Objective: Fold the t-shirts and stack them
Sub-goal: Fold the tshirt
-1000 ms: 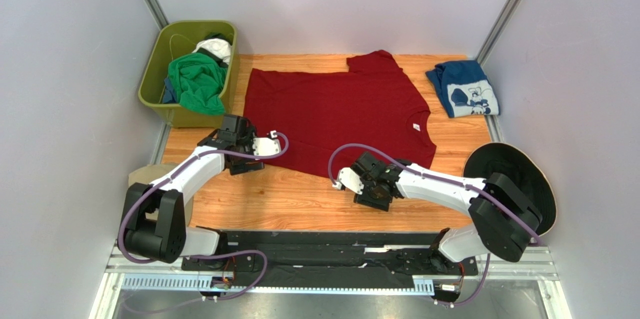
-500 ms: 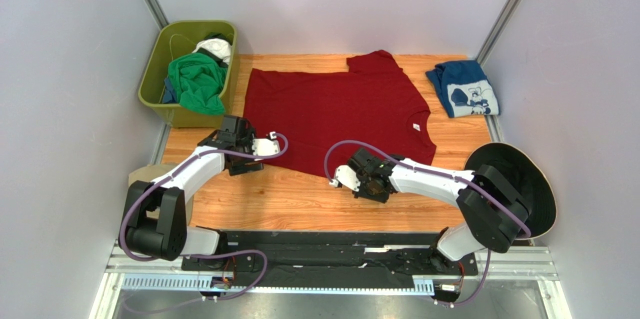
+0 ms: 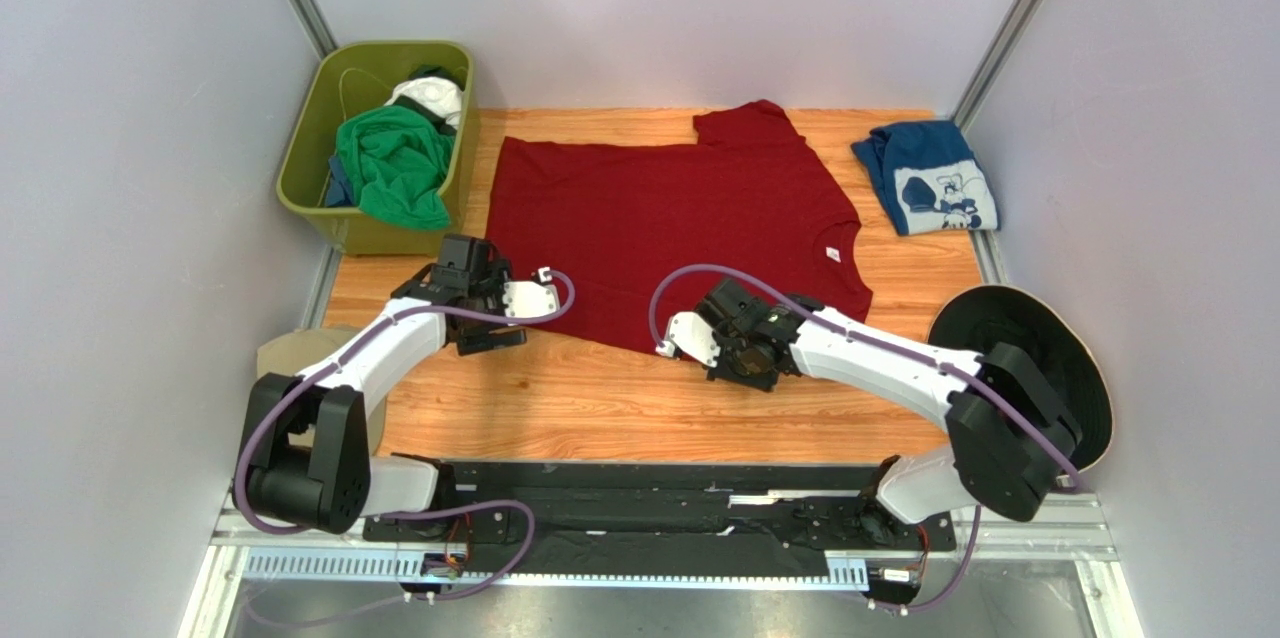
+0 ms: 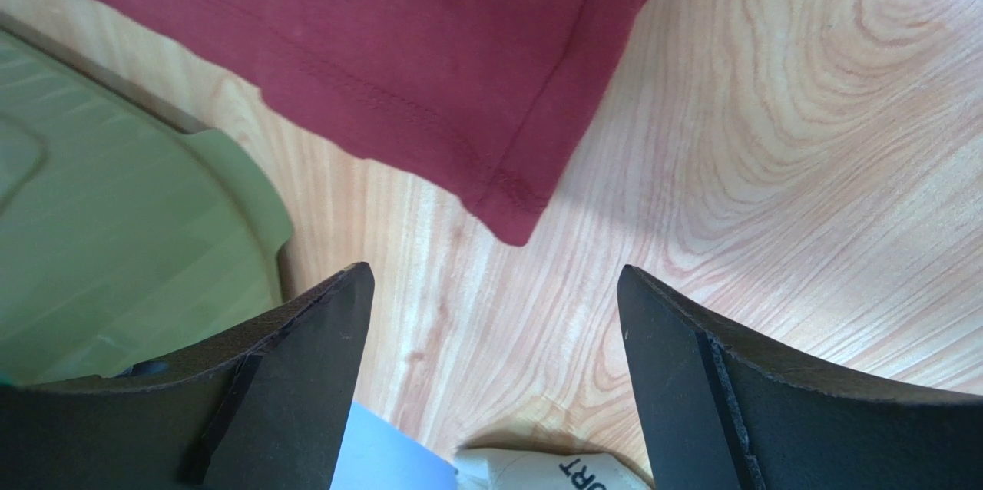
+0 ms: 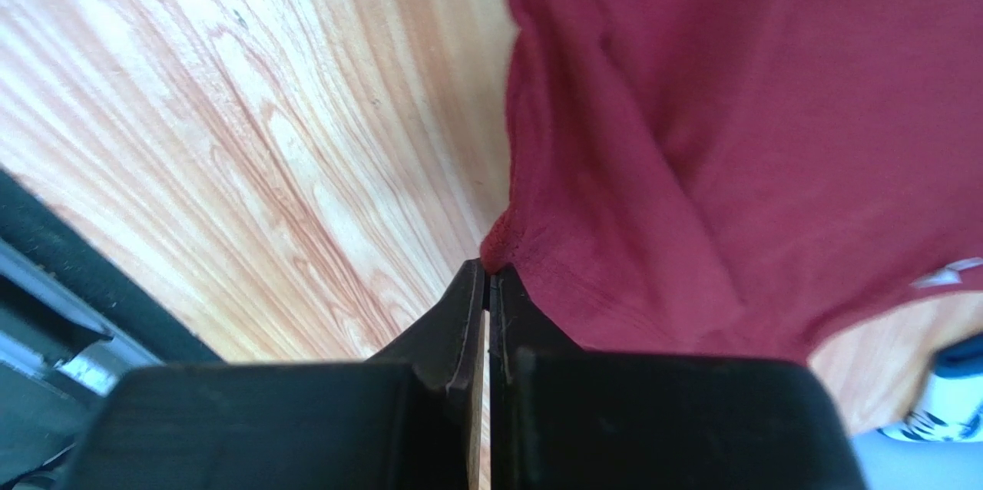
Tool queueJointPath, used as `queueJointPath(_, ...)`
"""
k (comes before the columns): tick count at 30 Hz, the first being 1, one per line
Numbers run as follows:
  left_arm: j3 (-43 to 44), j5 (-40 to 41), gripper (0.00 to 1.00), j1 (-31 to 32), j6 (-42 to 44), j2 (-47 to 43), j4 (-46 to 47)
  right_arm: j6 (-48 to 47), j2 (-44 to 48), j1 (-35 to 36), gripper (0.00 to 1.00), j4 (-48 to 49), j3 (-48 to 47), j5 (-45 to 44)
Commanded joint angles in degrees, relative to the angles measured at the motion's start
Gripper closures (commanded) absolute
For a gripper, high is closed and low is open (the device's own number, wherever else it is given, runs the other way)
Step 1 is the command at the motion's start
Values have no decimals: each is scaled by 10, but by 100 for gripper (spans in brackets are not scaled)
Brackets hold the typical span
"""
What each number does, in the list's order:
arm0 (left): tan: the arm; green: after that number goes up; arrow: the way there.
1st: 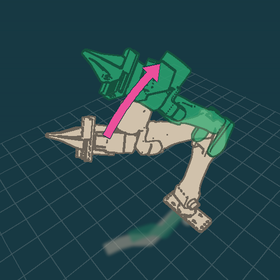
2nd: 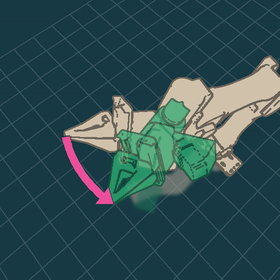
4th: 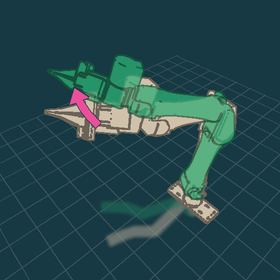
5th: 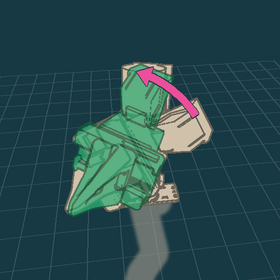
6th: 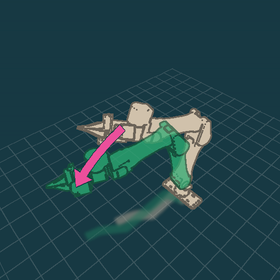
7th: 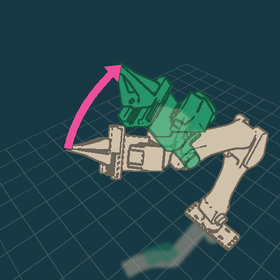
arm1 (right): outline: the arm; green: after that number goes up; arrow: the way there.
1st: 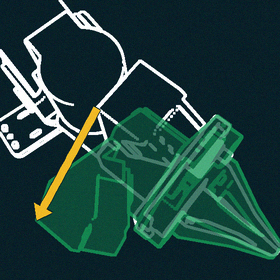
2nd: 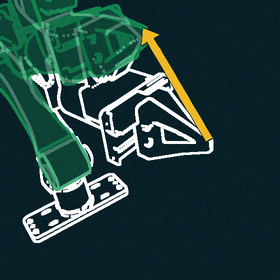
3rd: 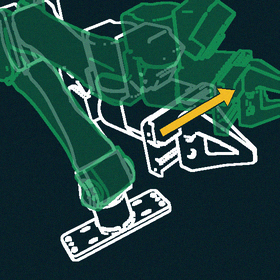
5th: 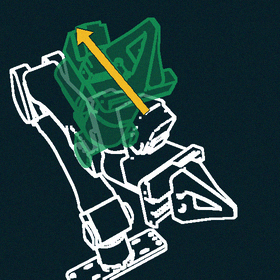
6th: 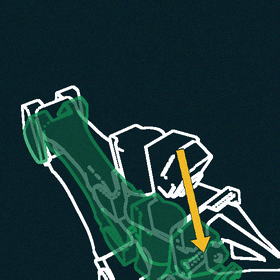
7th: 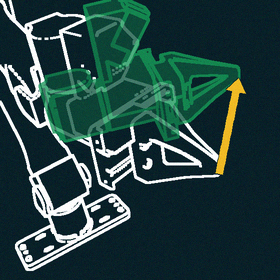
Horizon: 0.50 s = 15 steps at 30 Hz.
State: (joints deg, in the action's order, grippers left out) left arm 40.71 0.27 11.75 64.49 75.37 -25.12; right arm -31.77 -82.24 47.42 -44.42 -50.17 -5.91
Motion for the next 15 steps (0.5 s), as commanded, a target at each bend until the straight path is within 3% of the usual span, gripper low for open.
queueJointPath(1, 13, -19, 14, -5, 9, -18, -8, 0, 47, -1, 100, -60, -56, 3)
queueJointPath(15, 39, -16, 15, -5, 6, 23, -12, -12, 87, -1, 100, -91, -68, -30)
